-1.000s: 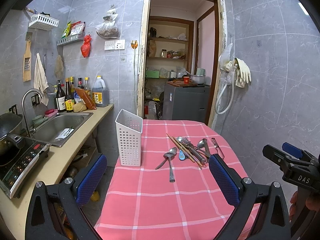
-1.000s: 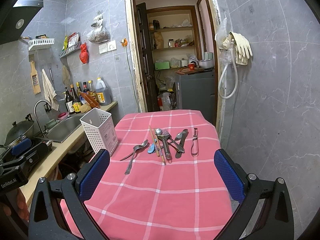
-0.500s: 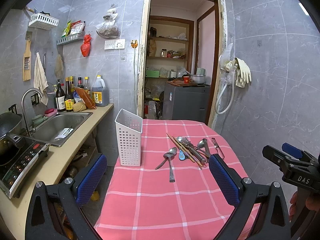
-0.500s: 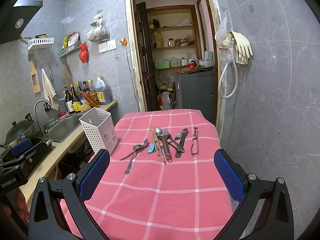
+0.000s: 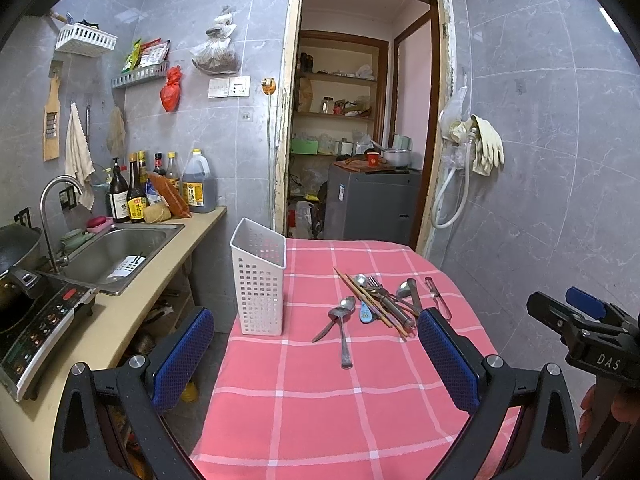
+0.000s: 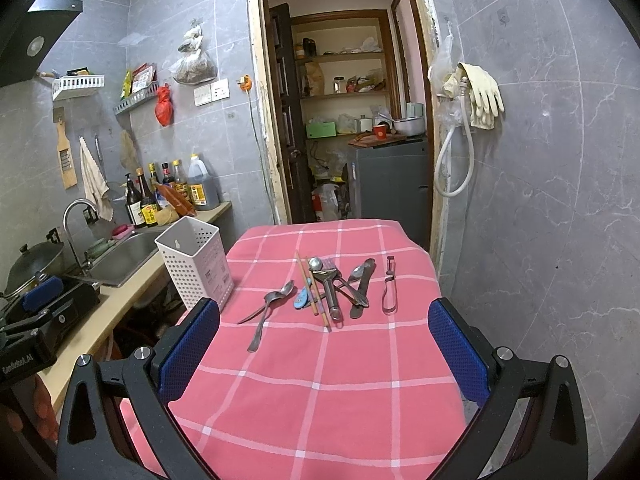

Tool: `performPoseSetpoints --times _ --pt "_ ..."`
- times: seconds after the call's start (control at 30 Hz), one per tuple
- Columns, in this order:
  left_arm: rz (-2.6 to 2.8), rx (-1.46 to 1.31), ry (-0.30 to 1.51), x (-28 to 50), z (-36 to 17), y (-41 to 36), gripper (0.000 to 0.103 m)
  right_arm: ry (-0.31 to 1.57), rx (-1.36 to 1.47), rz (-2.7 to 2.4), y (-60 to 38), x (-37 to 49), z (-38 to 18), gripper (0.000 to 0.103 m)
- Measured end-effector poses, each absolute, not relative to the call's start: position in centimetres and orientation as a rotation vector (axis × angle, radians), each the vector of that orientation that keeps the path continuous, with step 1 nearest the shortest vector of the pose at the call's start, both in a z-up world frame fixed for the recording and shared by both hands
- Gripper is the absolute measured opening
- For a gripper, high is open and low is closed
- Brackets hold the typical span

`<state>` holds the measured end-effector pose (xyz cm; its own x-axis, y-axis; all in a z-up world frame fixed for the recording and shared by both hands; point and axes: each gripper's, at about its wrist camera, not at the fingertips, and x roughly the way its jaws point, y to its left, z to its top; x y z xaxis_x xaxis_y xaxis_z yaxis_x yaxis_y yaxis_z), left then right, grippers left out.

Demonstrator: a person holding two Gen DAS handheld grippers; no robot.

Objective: Organize utensils

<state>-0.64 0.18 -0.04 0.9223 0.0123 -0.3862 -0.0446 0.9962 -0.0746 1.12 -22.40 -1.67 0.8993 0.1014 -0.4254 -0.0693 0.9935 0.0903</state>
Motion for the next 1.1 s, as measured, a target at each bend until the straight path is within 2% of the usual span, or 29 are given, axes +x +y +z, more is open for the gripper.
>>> performPoseSetpoints --times 0.3,0.7,1.1 --pt "0.006 -0.077 0.382 1.0 -1.0 1.0 0.102 0.408 0.074 0.042 -21.6 1.6 -0.9 0.102" --pt "-0.052 -0.078 0.356 4.6 0.4 2.6 0.103 0.369 0.053 -0.012 -20.3 2.5 0.6 0.102" --pt "-0.079 -0.097 0.424 9.1 -1.0 1.5 0.102 0.379 0.035 -0.010 -21.8 6.9 0.9 0.102"
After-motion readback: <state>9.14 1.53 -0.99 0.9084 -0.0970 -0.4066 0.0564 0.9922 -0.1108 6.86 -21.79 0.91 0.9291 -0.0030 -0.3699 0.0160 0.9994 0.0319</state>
